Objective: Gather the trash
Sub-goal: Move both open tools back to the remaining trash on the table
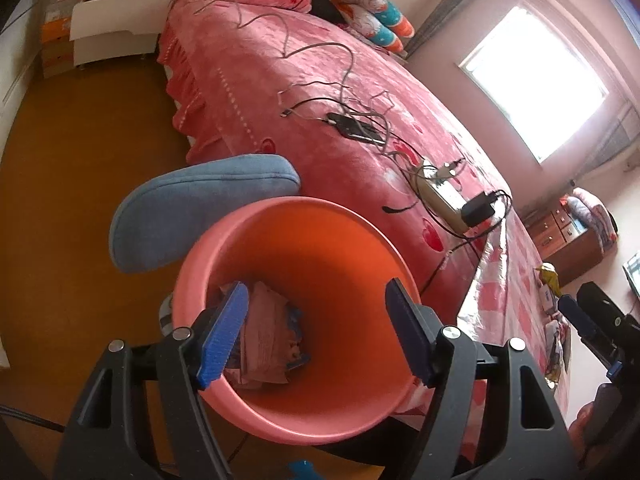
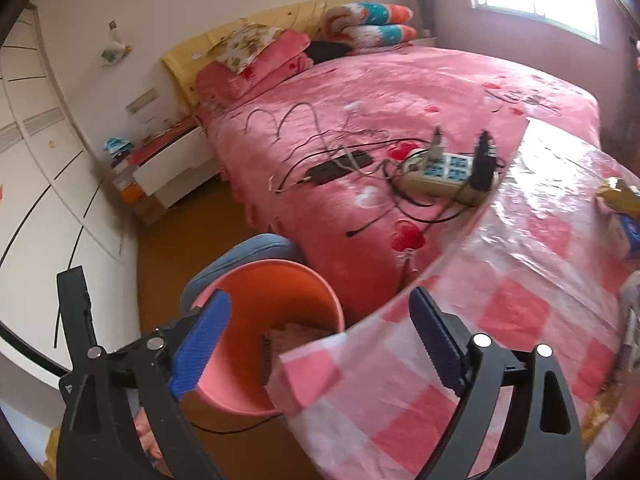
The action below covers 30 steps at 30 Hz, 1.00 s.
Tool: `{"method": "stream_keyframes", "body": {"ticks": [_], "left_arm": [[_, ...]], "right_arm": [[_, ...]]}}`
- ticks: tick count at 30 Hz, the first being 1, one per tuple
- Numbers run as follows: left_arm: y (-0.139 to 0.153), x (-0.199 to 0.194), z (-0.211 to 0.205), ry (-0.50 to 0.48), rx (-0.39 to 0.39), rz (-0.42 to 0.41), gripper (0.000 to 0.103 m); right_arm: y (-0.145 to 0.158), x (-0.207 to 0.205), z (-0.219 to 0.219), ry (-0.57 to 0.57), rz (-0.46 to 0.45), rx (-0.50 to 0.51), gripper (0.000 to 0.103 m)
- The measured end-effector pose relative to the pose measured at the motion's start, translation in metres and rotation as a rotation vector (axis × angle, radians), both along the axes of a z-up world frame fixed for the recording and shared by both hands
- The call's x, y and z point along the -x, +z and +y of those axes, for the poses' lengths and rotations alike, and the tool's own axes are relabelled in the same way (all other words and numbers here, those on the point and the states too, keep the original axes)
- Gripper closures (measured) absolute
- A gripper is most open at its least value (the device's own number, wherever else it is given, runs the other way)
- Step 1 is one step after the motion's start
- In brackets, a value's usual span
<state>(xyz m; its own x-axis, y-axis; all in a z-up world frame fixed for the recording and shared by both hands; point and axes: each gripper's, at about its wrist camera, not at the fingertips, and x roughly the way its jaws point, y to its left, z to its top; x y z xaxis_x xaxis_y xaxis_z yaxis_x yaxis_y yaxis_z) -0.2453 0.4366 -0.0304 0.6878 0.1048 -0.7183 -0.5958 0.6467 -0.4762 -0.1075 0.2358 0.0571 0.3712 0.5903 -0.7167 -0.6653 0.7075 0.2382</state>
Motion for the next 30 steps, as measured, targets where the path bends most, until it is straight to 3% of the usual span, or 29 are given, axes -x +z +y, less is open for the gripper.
{"method": "stream_keyframes", "body": {"ticks": [20,30], "left_arm": [[0.052,-0.028,-0.076,-0.205,-0.101,-0.039,0.027],[0.099,-0.053,-0.126,-0.336,-0.199,-0.070,0.026]], "right_arm": [[0.010,0.009,-0.097,-0.151,-0.061,0.043,0.012],[0.025,0.005,-0.164,-0.253,-0.074,0.009,0.012]]}}
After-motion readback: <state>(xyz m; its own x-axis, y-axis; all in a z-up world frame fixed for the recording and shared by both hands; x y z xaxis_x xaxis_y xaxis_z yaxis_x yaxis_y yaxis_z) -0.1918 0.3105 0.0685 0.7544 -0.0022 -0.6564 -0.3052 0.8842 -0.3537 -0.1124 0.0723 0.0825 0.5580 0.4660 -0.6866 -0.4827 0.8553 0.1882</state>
